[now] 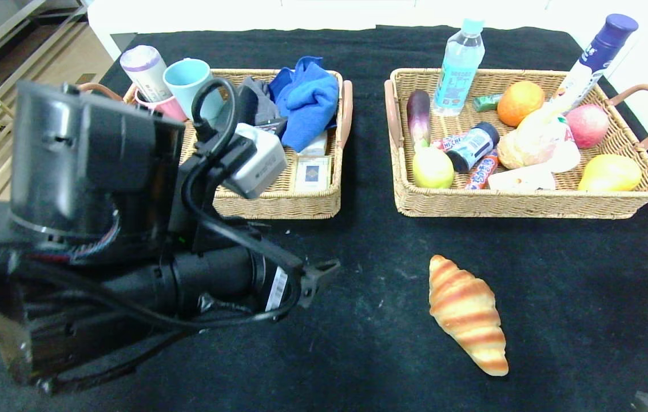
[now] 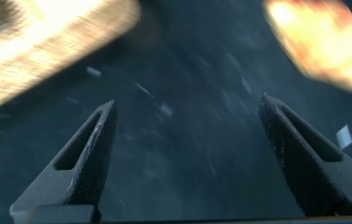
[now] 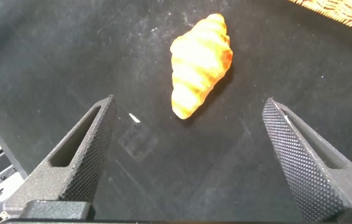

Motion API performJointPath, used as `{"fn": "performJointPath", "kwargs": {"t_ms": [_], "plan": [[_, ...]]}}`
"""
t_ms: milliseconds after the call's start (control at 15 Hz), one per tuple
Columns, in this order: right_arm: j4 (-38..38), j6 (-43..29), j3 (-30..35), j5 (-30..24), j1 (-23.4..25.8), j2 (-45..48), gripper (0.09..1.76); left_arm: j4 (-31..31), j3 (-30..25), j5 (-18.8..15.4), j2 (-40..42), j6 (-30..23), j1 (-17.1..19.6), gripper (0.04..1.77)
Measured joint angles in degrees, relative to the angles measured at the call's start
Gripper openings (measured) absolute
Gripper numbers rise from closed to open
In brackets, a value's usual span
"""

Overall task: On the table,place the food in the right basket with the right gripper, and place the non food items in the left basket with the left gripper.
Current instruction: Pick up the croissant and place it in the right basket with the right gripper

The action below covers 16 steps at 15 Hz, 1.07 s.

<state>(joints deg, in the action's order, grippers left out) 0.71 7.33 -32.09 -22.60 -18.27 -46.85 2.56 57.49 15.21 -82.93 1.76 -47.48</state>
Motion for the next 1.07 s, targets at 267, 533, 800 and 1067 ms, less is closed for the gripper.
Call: {"fn": "performJointPath", "kwargs": {"t_ms": [267, 533, 800, 1067], "plan": [[0.0, 0.0, 0.0, -0.1, -0.1, -0.7, 1.71, 14.7, -17.7, -5.6, 5.9, 10.9, -1.7, 1.67], [0.0, 0.0, 0.0, -0.1, -0.1, -2.2, 1.71, 23.3, -25.6, -6.4, 8.5, 13.4, -1.5, 1.69], [-0.1, -0.5, -0.4, -0.1, -0.6, -3.1, 1.71, 23.4, -26.7, -6.6, 9.7, 13.5, -1.4, 1.7], [2.7, -4.2, -6.3, 3.5, -1.8, -5.1, 1.71, 23.5, -26.5, -6.4, 9.9, 13.2, -1.4, 1.7]]}}
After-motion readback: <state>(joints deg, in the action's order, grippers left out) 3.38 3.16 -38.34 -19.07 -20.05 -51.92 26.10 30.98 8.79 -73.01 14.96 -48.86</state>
